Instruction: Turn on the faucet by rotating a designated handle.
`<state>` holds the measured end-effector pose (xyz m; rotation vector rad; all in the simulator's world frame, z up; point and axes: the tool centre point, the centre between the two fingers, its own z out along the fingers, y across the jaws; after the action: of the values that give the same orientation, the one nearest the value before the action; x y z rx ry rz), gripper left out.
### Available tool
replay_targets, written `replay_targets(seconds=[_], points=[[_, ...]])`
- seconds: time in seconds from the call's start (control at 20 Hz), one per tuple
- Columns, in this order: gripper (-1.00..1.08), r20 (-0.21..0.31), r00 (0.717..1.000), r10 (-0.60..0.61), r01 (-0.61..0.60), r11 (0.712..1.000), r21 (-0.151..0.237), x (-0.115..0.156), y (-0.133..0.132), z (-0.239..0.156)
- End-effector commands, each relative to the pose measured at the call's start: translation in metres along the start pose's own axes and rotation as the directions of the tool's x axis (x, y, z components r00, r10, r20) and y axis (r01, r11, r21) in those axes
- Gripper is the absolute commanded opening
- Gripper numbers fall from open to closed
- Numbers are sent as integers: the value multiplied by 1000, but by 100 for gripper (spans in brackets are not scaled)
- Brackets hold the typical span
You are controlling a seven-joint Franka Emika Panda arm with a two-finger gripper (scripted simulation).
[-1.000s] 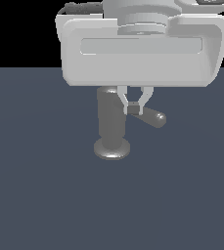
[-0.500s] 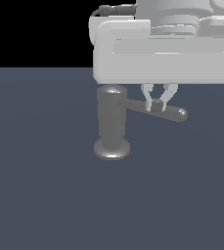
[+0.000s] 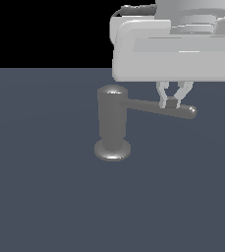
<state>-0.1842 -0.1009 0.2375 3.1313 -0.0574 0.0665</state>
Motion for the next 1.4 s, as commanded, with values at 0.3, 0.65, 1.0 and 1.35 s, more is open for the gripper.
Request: replay_targets(seconds=[0.3,0.65,1.0,1.35], points=[[-100,7,1000,2,-2,1000,0,23,19,5],[-100,14,1000,5,-5,1000,1,40,35,8],[-100,20,1000,9,-9,1000,3,57,51,11],[-100,27,1000,13,-13,1000,4,74,67,14]])
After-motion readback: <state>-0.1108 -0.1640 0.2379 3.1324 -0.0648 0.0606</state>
